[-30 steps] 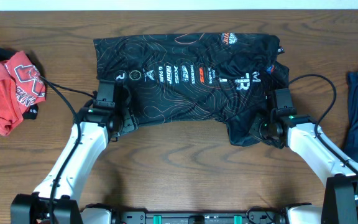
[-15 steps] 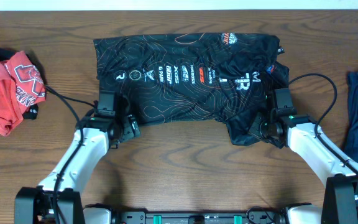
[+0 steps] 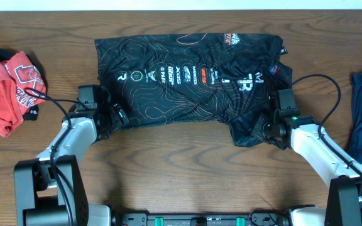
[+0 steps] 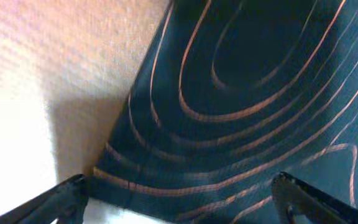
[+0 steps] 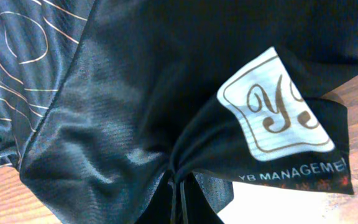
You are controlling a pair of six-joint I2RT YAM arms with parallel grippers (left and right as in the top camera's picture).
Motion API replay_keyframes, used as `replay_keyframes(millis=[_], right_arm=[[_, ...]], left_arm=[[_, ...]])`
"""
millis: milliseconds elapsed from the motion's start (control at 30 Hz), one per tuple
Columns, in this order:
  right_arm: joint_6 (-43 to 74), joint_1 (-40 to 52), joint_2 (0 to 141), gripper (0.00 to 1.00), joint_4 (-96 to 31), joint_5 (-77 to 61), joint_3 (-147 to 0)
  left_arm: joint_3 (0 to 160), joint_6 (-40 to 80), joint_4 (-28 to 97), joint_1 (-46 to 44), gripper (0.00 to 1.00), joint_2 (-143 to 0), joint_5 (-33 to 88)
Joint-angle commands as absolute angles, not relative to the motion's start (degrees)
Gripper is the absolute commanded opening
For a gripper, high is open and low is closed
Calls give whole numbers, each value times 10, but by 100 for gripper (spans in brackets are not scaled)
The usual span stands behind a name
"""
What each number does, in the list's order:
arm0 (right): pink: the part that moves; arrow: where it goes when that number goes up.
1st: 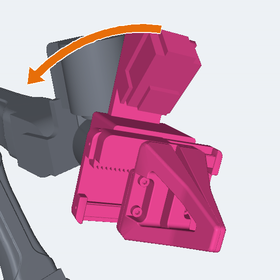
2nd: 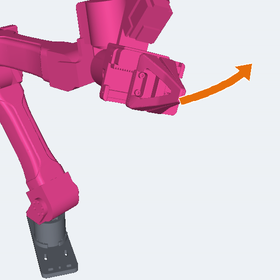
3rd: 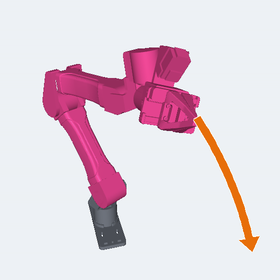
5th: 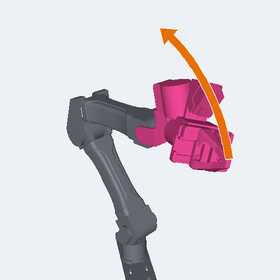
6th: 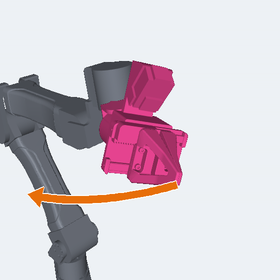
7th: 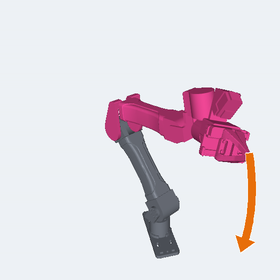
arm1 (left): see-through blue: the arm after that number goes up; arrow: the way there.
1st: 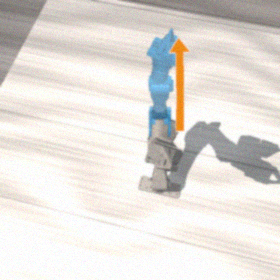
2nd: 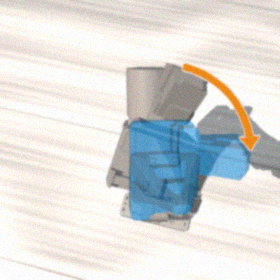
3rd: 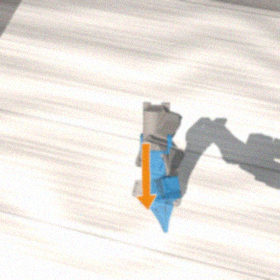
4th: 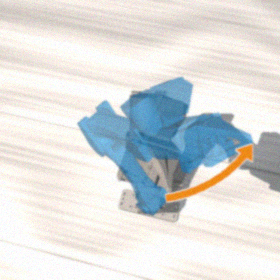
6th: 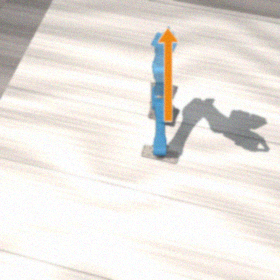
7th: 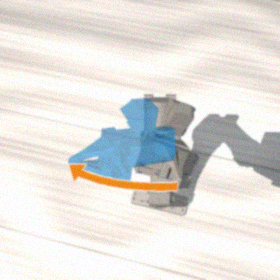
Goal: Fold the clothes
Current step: 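Grasp the bottom hem corners with both grippers, then lift the hem with both grippers and fold it up toward the collar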
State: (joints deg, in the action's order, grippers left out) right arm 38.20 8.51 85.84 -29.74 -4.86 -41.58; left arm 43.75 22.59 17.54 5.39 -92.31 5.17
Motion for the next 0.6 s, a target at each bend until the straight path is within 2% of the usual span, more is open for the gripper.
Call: replay_keyframes(millis=[0, 167, 567], right_arm=[[380, 82, 851, 1, -298, -41, -423], [376, 82, 851, 1, -300, -41, -423], [318, 17, 843, 1, -309, -15, -423]], left_arm=[[412, 232, 172, 59, 76, -969, 101], [412, 242, 170, 59, 6, -969, 114], [412, 251, 181, 59, 6, -946, 113]])
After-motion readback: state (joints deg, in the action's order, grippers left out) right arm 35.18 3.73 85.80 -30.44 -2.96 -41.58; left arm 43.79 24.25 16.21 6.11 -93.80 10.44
